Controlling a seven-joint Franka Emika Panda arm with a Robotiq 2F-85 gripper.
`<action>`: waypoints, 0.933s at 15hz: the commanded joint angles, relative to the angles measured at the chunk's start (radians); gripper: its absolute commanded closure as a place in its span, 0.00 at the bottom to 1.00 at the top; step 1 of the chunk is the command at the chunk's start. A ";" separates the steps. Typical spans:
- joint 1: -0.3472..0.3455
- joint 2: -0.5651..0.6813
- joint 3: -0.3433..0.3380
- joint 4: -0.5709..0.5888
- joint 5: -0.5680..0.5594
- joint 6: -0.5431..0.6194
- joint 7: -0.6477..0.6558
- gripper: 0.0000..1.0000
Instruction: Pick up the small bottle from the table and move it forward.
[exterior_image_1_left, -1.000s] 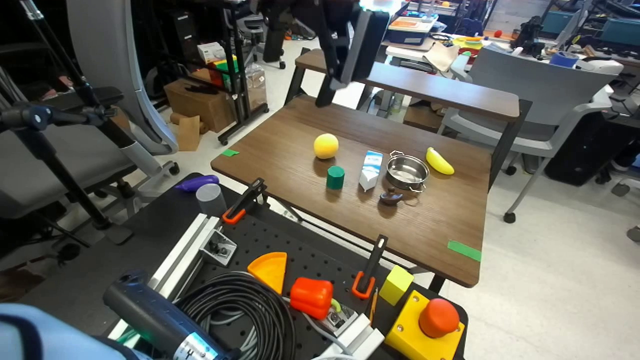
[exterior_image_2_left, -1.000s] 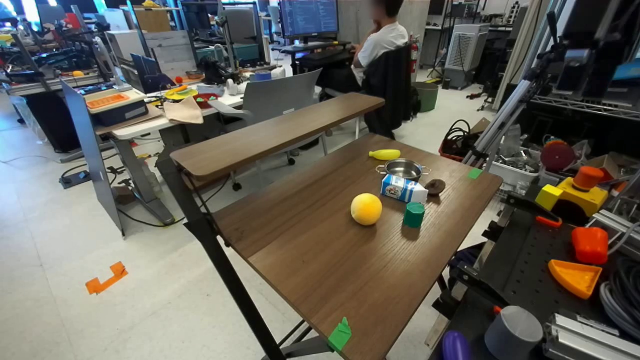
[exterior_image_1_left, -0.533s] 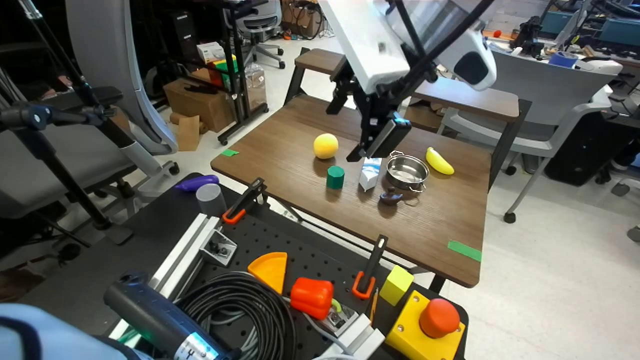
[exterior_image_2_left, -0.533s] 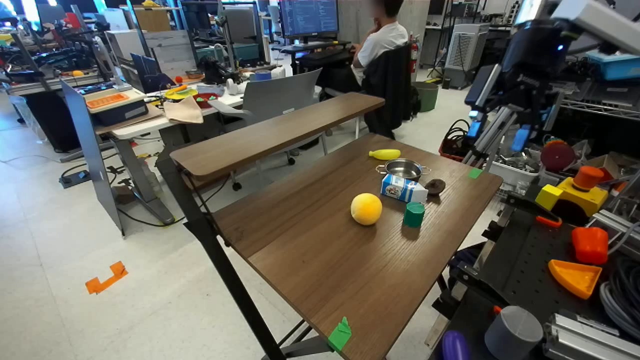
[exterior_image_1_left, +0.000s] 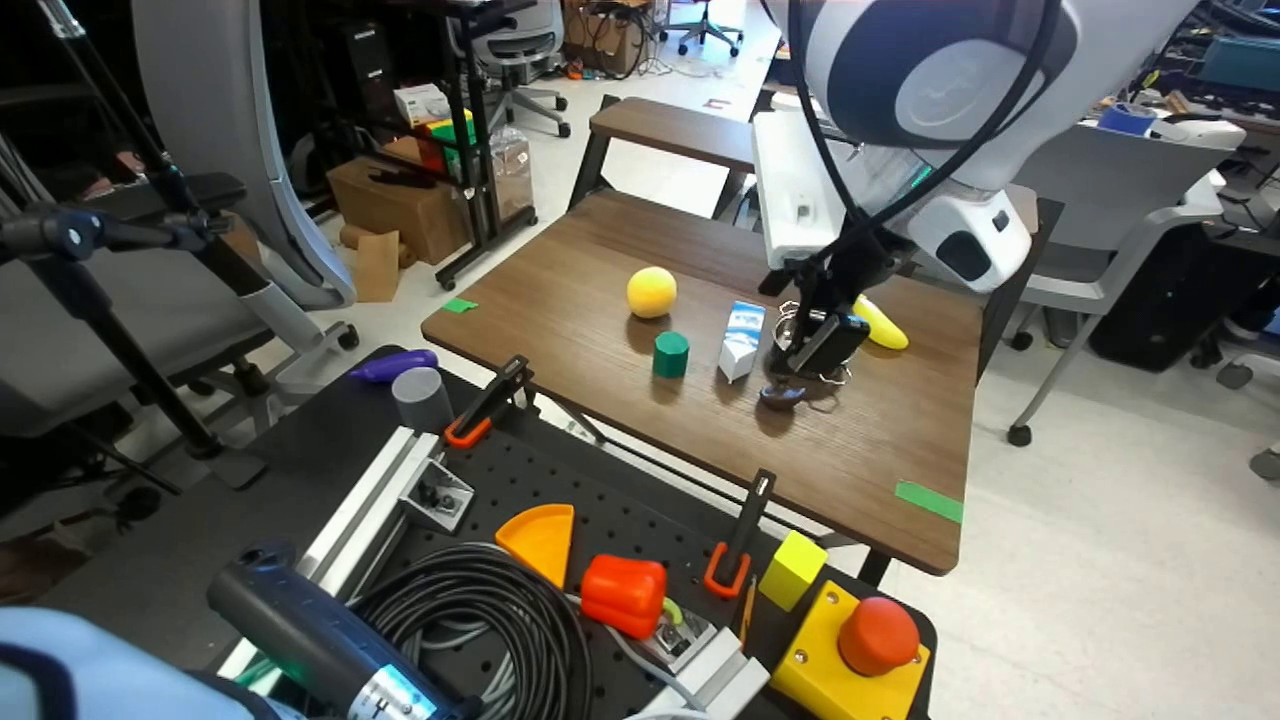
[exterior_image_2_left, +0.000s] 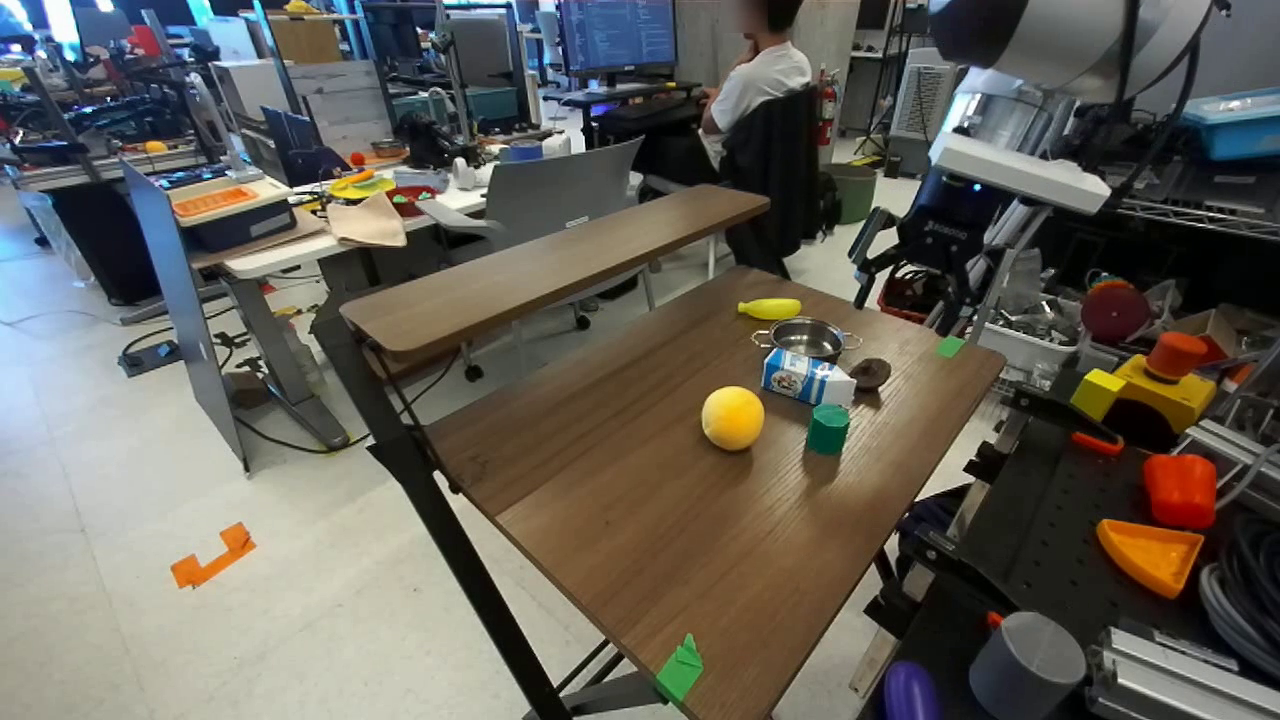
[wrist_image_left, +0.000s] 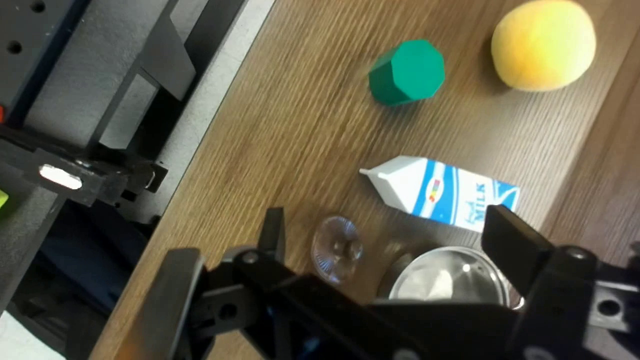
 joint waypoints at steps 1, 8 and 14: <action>-0.018 0.099 0.005 0.064 -0.022 0.045 0.109 0.00; 0.005 0.195 -0.012 0.095 -0.097 0.106 0.272 0.00; 0.007 0.221 -0.006 0.108 -0.165 0.120 0.350 0.00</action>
